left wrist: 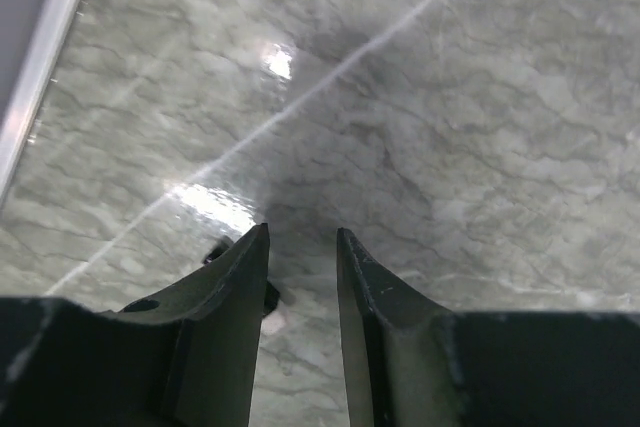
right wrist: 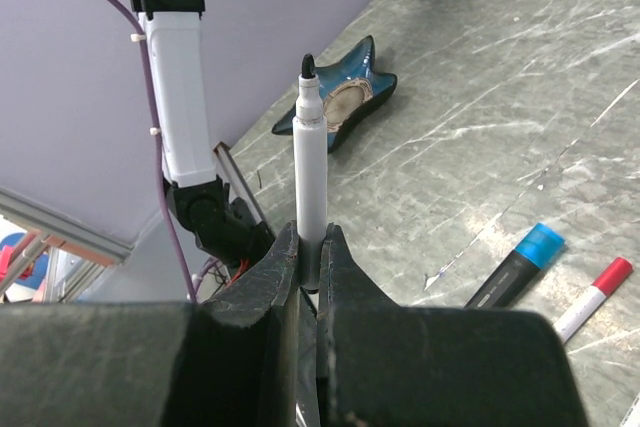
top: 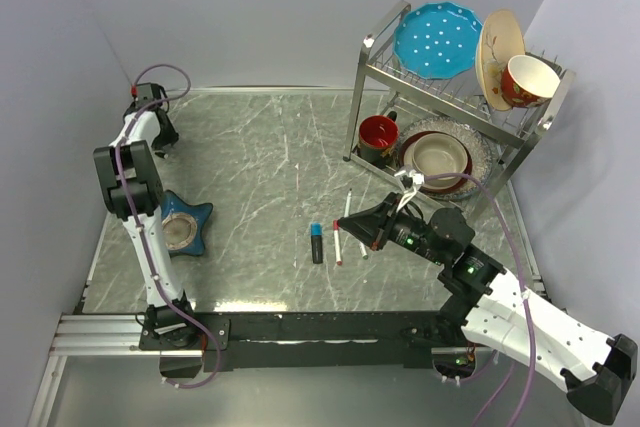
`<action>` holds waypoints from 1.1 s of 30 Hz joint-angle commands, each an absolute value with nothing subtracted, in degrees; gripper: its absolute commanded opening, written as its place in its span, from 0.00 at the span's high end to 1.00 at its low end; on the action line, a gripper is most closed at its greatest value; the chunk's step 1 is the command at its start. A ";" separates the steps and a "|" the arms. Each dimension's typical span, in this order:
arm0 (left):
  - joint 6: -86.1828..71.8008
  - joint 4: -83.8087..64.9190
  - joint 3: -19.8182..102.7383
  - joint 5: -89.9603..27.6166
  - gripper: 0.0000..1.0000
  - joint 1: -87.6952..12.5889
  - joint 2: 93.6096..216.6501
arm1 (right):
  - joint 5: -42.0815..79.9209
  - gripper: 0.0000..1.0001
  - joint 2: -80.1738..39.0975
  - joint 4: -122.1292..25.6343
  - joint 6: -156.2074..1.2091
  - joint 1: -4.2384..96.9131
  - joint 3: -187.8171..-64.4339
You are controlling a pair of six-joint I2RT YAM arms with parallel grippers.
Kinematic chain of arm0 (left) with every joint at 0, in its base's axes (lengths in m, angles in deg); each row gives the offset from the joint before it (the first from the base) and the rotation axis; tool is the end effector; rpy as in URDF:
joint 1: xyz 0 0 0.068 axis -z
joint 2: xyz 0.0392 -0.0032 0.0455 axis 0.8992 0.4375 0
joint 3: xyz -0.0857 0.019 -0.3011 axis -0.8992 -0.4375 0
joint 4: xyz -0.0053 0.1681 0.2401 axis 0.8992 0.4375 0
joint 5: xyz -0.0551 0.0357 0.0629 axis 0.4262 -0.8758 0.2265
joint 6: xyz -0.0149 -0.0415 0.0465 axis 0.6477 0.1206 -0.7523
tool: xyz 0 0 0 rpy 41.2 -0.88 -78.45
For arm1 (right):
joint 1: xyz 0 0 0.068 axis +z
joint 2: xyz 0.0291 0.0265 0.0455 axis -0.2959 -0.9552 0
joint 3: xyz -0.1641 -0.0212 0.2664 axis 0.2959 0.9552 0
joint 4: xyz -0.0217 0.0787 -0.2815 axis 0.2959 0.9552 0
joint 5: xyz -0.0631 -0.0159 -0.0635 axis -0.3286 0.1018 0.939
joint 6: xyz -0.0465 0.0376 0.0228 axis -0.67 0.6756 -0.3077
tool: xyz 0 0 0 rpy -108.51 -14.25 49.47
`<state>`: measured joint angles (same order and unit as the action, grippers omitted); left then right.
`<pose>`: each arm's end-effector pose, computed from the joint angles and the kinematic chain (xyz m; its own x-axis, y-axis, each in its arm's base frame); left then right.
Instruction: Insert the pens into the pen caps
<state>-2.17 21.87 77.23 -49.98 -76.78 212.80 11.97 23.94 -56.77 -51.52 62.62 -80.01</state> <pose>0.5621 0.1362 0.1732 -0.6679 -0.4388 -0.6011 -0.5337 0.8453 -0.0240 0.1175 0.1370 0.3228 -0.4603 0.2796 -0.8426 -0.7336 0.4147 0.5384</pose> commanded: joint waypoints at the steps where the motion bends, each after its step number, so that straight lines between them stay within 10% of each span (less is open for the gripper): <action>1: -3.65 22.72 80.04 -51.38 0.62 -77.85 213.76 | 12.50 1.00 24.95 -57.46 -52.85 62.91 -80.02; 33: -7.51 26.06 65.18 -51.65 0.46 -77.85 201.63 | 11.88 1.00 29.08 -57.46 -52.50 62.91 -78.79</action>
